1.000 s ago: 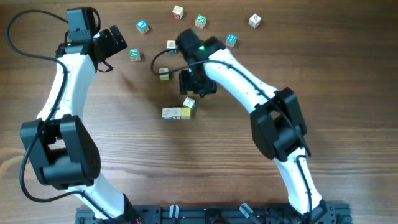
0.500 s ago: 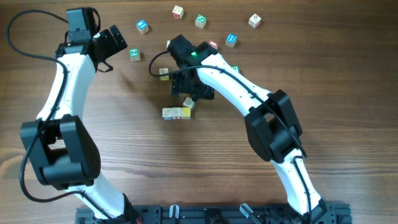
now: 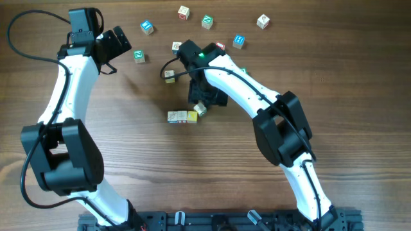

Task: Form a horizontal line

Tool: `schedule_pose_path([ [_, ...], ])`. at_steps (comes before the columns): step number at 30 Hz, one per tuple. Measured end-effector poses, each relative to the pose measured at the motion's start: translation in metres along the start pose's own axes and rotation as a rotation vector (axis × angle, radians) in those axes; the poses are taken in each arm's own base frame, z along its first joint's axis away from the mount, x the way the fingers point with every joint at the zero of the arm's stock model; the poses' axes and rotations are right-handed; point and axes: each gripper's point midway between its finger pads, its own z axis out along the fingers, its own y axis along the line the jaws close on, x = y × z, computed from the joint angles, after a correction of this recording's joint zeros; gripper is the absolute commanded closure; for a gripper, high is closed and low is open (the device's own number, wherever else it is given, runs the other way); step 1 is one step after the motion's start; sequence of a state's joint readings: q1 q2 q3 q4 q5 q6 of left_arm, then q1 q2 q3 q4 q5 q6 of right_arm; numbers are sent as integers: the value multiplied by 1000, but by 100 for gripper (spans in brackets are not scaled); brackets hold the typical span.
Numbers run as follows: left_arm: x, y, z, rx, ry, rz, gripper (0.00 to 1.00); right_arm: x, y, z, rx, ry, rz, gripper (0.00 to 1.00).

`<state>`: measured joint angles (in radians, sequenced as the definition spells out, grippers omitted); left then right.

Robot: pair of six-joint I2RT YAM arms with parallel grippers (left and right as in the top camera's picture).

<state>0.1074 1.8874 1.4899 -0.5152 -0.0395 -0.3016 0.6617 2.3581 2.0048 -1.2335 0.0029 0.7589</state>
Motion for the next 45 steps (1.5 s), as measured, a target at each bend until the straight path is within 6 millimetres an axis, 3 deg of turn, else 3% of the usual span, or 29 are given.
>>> schedule_pose_path([
  [8,0,0,0,0,0,0,0,9,-14,-1,47,44,-47,26],
  [23,0,0,0,0,0,0,0,2,-9,0,16,30,-38,26],
  [25,0,0,0,0,0,0,0,-11,-9,0,-6,-5,-21,36],
  [29,0,0,0,0,0,0,0,-36,-29,0,-25,-23,26,42],
  [32,0,0,0,0,0,0,0,-37,-25,0,-76,-5,-53,72],
  [33,0,0,0,0,0,0,0,-34,-21,-1,-96,6,-99,86],
  [36,0,0,0,0,0,0,0,-35,-12,-1,-127,-6,-120,87],
  [38,0,0,0,0,0,0,0,-35,-10,-2,-131,-5,-118,96],
  [45,0,0,0,0,0,0,0,-16,12,-3,-194,42,-143,96],
])
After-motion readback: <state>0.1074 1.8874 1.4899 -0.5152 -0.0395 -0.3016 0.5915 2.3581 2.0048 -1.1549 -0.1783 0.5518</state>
